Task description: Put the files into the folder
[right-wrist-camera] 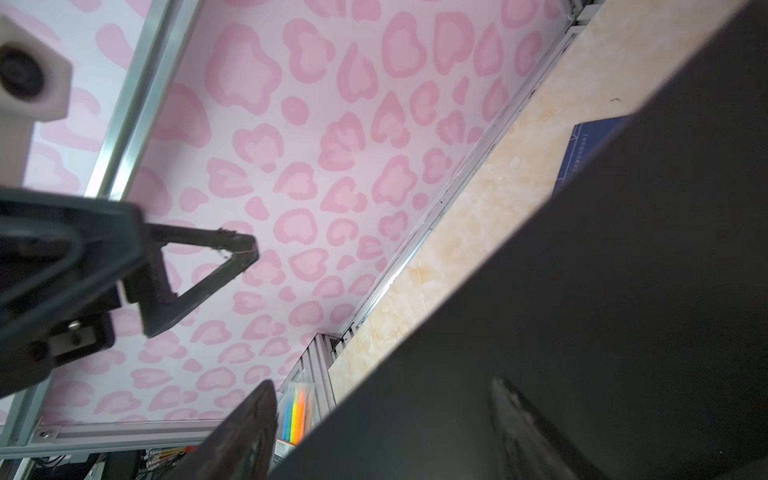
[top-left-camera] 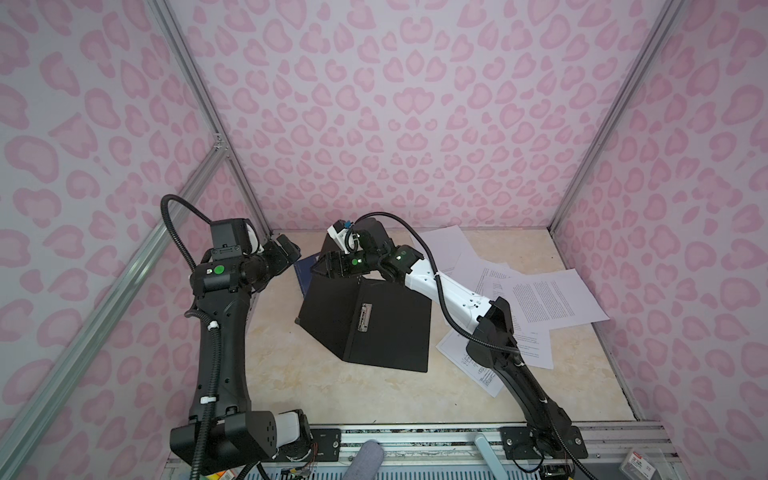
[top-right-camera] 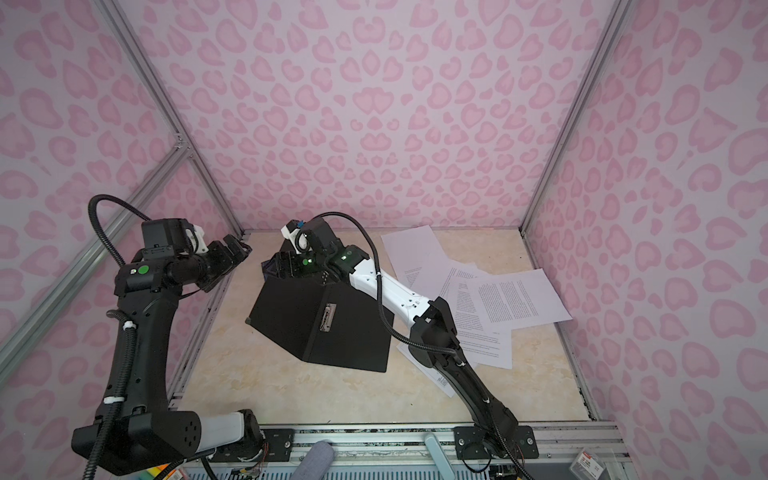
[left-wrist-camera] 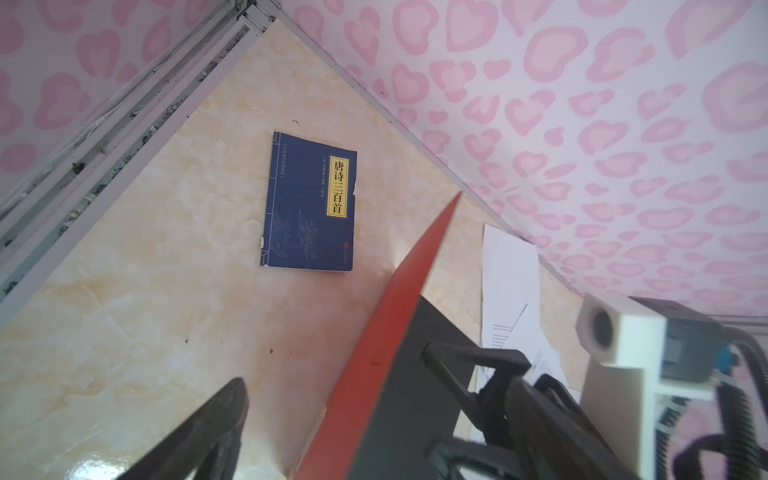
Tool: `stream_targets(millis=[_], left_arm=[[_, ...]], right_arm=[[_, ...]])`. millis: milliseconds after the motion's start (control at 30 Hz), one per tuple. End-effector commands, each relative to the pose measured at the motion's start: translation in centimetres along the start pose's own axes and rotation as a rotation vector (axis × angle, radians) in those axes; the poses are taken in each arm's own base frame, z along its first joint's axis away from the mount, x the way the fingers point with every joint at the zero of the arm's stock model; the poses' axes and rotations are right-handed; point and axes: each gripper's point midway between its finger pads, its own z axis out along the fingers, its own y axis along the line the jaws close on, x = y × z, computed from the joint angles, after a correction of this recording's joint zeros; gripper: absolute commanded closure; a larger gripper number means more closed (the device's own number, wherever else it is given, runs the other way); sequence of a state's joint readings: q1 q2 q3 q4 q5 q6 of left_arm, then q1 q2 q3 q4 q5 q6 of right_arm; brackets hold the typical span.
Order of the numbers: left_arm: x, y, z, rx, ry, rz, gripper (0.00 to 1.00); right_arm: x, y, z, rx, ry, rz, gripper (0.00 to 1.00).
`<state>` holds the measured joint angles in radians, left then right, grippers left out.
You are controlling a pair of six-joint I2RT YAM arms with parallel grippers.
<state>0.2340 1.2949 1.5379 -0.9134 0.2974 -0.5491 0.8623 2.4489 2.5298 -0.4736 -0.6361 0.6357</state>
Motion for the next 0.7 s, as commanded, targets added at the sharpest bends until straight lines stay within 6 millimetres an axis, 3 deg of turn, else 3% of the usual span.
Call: stream_targets(millis=[0,133,200,233,300,367,433,467,533,667], left_arm=[[0.2,-0.6,-1.0,0.098,0.014,-0.112,0.02],[1.2,0.3,0.2,0.074,0.011,-0.075,0.02],[3.6,0.8,2.6,0.066,0.102,-0.070,0.02],[6.1,1.5,4.6,0.073,0.181,-0.086,0.02],[10.6,2.2,7.8,0.069,0.302,-0.101,0.02],[14.8,3.5,10.7,0.022,0.400,-0.092,0.02],[17.5,4.4,12.7,0.001,0.466,-0.110,0.02],[18.5,4.9,13.6,-0.013,0.490,-0.112,0.02],[19.9,5.9,14.8,-0.060,0.520,-0.095,0.02],[22.0,7.2,16.5,-0.106,0.573,-0.081,0.02]], right_arm=[[3.3,-2.9,-1.2,0.123,0.137,0.015,0.24],[6.4,-6.1,-4.2,0.189,0.141,0.060,0.27],[8.4,-8.3,-5.5,0.228,0.146,0.109,0.31],[9.7,-9.8,-6.3,0.265,0.162,0.131,0.37],[12.2,-12.6,-7.4,0.357,0.200,0.155,0.50],[14.5,-15.0,-8.3,0.437,0.244,0.179,0.69],[16.1,-16.4,-8.7,0.470,0.273,0.202,0.85],[16.7,-17.2,-8.9,0.494,0.280,0.210,0.93],[17.6,-18.4,-9.3,0.541,0.293,0.213,0.99],[18.4,-20.6,-9.8,0.581,0.296,0.251,1.00]])
